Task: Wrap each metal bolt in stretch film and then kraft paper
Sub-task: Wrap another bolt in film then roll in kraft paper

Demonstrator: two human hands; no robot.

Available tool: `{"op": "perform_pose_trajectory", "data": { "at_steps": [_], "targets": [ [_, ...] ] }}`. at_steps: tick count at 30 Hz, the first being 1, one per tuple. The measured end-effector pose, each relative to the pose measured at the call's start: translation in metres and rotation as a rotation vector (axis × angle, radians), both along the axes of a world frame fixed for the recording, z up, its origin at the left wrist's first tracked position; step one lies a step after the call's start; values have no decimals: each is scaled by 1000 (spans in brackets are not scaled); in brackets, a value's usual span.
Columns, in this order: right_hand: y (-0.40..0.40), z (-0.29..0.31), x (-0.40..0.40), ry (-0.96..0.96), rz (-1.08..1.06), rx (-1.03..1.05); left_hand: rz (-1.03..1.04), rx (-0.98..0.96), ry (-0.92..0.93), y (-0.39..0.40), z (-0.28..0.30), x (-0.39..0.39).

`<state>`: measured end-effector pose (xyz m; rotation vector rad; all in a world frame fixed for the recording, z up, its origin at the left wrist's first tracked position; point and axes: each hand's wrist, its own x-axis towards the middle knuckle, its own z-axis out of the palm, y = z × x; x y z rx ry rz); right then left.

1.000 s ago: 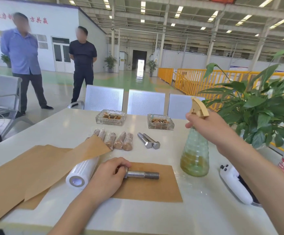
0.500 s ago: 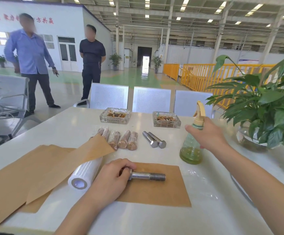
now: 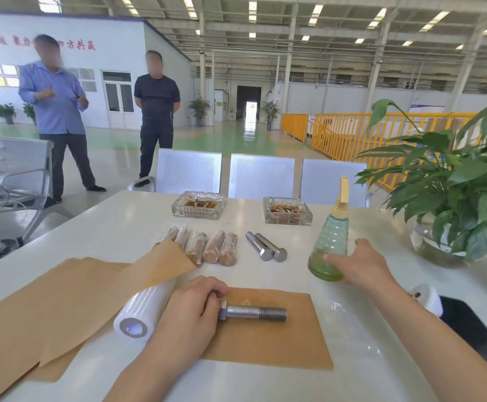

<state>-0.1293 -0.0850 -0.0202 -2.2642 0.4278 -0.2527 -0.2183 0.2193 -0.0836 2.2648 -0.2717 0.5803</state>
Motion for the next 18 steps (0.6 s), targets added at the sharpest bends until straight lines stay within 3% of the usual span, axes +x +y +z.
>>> {"op": "perform_pose_trajectory", "data": {
  "at_steps": [3,6,11,14,18],
  "targets": [
    [10,-9,-33,-146,-42,-138,25,80,-29,1,1,4],
    [36,-15,-52,-269,154,-103,22,205,-13,-2,11,16],
    [67,-28,-44,-19,529,-320,9,380,202,-12,27,37],
    [73,-27,-35,79,578,-464,17,500,246,-13,28,42],
    [80,-16,-28,104,564,-497,52,561,274,-12,28,47]
  ]
}}
